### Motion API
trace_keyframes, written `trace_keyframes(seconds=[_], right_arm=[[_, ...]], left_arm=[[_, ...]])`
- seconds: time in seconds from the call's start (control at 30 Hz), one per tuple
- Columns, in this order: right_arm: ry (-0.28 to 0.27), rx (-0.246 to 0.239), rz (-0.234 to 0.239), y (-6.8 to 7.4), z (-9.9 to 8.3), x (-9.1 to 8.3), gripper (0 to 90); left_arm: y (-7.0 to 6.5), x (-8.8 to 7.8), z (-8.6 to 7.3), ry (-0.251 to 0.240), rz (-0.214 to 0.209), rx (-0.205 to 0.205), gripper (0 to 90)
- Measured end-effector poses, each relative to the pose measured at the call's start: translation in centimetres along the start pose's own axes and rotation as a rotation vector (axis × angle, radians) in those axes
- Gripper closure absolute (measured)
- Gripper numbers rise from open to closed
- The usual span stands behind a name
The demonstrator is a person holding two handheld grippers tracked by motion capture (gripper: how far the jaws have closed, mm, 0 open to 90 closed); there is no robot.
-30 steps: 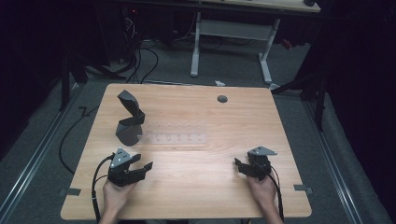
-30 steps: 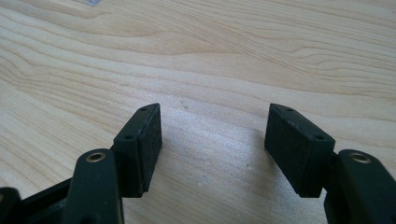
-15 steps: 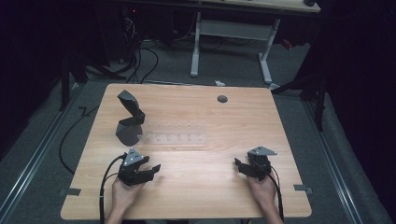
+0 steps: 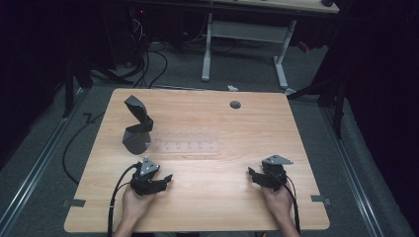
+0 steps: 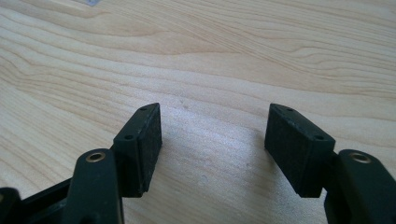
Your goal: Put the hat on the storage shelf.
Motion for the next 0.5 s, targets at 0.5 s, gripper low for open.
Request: trace_keyframes(seconds=[0.5], right_arm=[[-0.001, -0.002, -0.001, -0.01, 0.0, 0.01, 36.9]], left_arm=[[0.65, 0.46, 0.0, -0.008, 0.05, 0.028, 34.1]])
Point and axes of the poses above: each handheld gripper's, and its own axes: x roughly forward along the jaws, z roughly out of its top, y roughly to its left, the point moved 10 cm from there along x, roughly forward along the jaws, and after that the axes turned 11 degrees about -x, right-handed, at the moved point
